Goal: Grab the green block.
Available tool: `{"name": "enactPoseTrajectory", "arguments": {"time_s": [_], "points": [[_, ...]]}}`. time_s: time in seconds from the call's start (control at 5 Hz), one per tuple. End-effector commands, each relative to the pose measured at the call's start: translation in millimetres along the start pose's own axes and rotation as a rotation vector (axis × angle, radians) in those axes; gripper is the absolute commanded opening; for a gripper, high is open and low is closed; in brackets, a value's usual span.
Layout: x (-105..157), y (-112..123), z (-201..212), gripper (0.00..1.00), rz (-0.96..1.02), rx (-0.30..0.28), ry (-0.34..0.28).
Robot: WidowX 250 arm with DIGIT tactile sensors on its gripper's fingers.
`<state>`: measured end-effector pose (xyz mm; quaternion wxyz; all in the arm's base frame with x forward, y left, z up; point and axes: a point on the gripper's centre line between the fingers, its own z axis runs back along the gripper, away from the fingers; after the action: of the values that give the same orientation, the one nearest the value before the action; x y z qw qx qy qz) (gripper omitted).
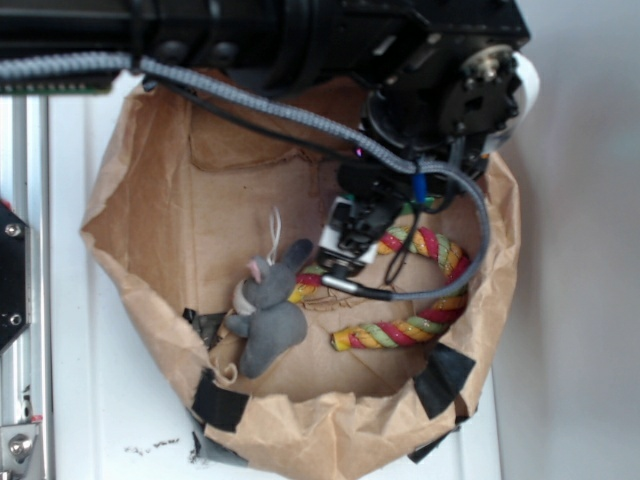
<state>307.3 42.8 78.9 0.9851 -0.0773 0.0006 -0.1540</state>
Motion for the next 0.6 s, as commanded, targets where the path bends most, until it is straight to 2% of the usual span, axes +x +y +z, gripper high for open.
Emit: {"name": "enactPoseTrajectory", "arguments": {"time_s": [0.0, 0.2, 0.4], "points": [[34, 1, 11, 1.0, 0.186, -0.007, -0.053], [35, 2, 3, 1.0, 0.242, 0.0, -0.096], [38, 6, -18, 1.0, 0.251, 0.055, -0.129]]}}
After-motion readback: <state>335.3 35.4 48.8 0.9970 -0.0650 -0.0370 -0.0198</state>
